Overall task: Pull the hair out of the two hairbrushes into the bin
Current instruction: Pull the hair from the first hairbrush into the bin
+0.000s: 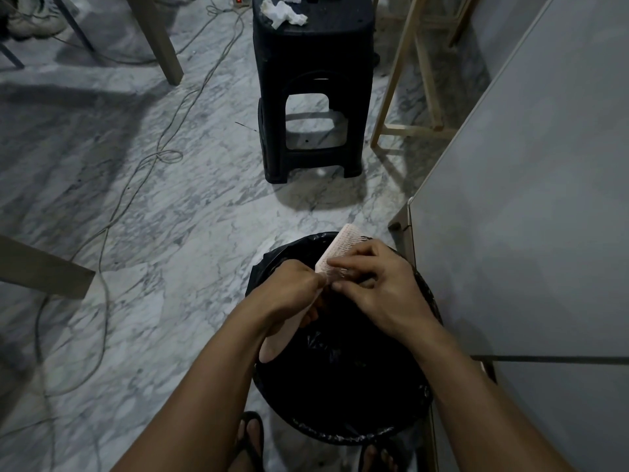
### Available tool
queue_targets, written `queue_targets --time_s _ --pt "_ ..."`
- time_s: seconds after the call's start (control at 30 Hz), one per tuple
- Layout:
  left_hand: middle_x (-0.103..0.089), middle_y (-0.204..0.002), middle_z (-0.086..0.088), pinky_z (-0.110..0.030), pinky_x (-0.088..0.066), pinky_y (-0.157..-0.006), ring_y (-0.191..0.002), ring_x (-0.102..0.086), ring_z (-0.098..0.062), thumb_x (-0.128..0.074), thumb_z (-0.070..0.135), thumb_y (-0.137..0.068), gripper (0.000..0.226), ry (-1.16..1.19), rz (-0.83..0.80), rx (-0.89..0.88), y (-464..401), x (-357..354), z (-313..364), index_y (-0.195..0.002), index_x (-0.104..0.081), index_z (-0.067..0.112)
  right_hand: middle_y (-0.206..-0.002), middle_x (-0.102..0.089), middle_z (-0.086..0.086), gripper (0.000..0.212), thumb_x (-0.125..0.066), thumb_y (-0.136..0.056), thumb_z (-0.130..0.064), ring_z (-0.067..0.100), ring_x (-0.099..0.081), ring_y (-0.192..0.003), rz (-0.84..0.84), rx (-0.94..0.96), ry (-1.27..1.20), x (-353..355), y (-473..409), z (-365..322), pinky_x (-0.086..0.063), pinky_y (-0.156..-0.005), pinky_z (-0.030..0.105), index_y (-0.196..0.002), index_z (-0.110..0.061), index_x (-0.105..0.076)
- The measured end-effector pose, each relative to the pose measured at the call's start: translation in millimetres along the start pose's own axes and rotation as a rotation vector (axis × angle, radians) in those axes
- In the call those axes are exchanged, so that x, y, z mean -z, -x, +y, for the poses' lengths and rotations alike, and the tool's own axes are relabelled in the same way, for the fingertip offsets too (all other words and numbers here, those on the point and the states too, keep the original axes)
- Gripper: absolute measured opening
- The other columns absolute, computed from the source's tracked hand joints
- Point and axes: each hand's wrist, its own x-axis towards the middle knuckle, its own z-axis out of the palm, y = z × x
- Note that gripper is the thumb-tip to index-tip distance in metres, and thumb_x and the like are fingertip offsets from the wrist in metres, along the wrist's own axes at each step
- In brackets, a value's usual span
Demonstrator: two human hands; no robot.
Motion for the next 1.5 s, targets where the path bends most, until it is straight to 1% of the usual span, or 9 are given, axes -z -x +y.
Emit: queue_targets --time_s 0.1,0.43,0.6,0.73,0.97,1.1,1.27,1.4,1.5 --pt "-0.057 -0.05 -0.007 -0.024 -0.041 -0.042 -0.039 -0.051 -0.017 -0.05 0.013 -0.096 0.034 0.015 -0.009 0.014 1.0 2.6 0.3 -0.065 -0.06 0.002 -0.08 -0.07 -0.006 0.015 -0.078 -0.071 -0.004 0.005 -0.066 -0.075 0.051 0.035 0.073 4.2 -2.3 1.4 -0.048 -0.07 0.012 -0.081 -0.016 -0.079" --pt "-0.055 -0.059 -0.01 -0.024 -0.039 -0.043 -0.042 -0.047 -0.018 -0.05 0.015 -0.097 0.029 0.05 0.172 -0.013 2.5 19.3 2.7 -0.078 -0.064 -0.001 -0.073 -0.067 -0.009 0.018 -0.076 -0.073 -0.014 0.008 -0.063 -0.077 -0.31 -0.393 0.502 26.6 0.3 19.5 -0.048 -0.072 0.022 -0.065 -0.03 -0.074" --pt "-0.055 -0.054 -0.006 -0.022 -0.039 -0.043 -0.041 -0.048 -0.017 -0.051 0.015 -0.096 0.032 0.007 0.097 -0.04 3.7 12.0 2.6 -0.069 -0.061 0.003 -0.096 -0.063 -0.011 0.034 -0.078 -0.068 -0.014 0.009 -0.061 -0.097 -0.104 -0.291 0.241 24.4 -5.7 14.8 -0.046 -0.079 0.024 -0.09 -0.036 -0.063" --pt "-0.055 -0.04 0.002 -0.021 -0.041 -0.042 -0.037 -0.049 -0.012 -0.052 0.017 -0.097 0.036 -0.04 0.032 -0.086 6.9 8.3 5.5 -0.066 -0.062 0.003 -0.122 -0.06 0.0 0.056 -0.076 -0.071 -0.003 0.015 -0.062 -0.105 -0.05 -0.435 -0.318 19.4 -7.3 10.4 -0.049 -0.079 0.031 -0.117 -0.018 -0.046" --pt "-0.062 -0.058 -0.003 -0.022 -0.044 -0.044 -0.042 -0.052 -0.011 -0.054 0.018 -0.098 0.023 -0.012 -0.004 -0.178 8.3 4.1 7.5 -0.083 -0.065 0.005 -0.092 -0.073 0.008 0.064 -0.069 -0.084 -0.011 0.009 -0.058 -0.053 -0.052 -0.517 -0.571 16.4 -9.7 9.9 -0.041 -0.046 0.023 -0.136 -0.012 -0.032" --pt "-0.063 -0.065 -0.005 -0.025 -0.042 -0.045 -0.044 -0.051 -0.014 -0.056 0.018 -0.097 0.016 0.041 0.099 -0.192 3.7 2.1 5.9 -0.1 -0.061 0.003 -0.06 -0.06 0.003 0.014 -0.056 -0.092 -0.006 0.005 -0.042 -0.042 -0.21 -0.496 -0.455 18.9 -7.9 10.7 -0.035 -0.043 0.02 -0.105 -0.006 -0.062" --pt "-0.066 -0.067 -0.006 -0.033 -0.049 -0.056 -0.046 -0.055 -0.017 -0.054 0.022 -0.097 0.022 0.057 0.361 -0.199 -6.5 12.7 0.2 -0.091 -0.063 0.003 -0.053 -0.045 -0.001 0.034 -0.046 -0.097 -0.009 0.007 -0.041 -0.046 -0.363 -0.488 -0.227 31.3 -3.1 16.6 -0.042 -0.052 0.021 -0.068 -0.013 -0.061" --pt "-0.065 -0.071 -0.008 -0.033 -0.049 -0.055 -0.047 -0.055 -0.018 -0.051 0.022 -0.099 0.02 0.126 0.421 -0.193 -6.0 18.9 -0.3 -0.093 -0.06 0.005 -0.061 -0.06 -0.008 0.029 -0.055 -0.091 -0.013 0.012 -0.057 -0.059 -0.424 -0.443 0.292 33.0 -3.3 35.8 -0.049 -0.065 0.028 -0.066 -0.024 -0.067" --pt "-0.066 -0.077 -0.008 -0.029 -0.049 -0.048 -0.048 -0.056 -0.017 -0.049 0.024 -0.1 0.019 0.105 0.297 -0.171 -3.0 16.3 0.0 -0.096 -0.058 0.008 -0.085 -0.07 -0.008 0.024 -0.062 -0.083 -0.011 0.017 -0.07 -0.079 -0.298 -0.443 0.382 27.1 -4.4 38.9 -0.057 -0.079 0.037 -0.093 -0.031 -0.07"
